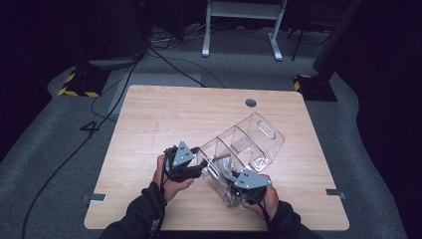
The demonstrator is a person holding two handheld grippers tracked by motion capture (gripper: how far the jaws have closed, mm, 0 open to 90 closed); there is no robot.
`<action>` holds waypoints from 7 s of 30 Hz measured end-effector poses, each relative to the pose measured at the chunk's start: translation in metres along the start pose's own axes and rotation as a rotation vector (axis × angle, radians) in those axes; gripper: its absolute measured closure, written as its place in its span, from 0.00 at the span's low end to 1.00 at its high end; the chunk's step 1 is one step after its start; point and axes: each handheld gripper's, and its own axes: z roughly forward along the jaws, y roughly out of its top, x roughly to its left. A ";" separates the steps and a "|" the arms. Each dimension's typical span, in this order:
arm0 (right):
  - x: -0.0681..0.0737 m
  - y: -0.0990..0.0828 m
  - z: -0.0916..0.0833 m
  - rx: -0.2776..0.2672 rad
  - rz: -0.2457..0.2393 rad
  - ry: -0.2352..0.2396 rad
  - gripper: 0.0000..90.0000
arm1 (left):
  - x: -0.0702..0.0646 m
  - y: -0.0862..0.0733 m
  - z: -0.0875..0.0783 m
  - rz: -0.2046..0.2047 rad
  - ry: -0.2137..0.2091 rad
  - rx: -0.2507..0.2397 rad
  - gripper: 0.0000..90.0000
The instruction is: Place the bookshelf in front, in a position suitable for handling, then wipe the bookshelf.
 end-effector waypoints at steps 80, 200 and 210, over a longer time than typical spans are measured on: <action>0.021 -0.022 0.012 0.063 -0.098 0.069 0.85 | -0.006 0.002 0.000 0.017 -0.022 0.018 0.51; 0.022 -0.023 -0.007 0.076 -0.130 -0.004 0.79 | -0.004 0.001 0.002 0.017 -0.029 0.011 0.51; 0.019 -0.026 -0.006 0.101 -0.111 0.021 0.79 | -0.004 0.001 0.002 0.017 -0.031 0.012 0.51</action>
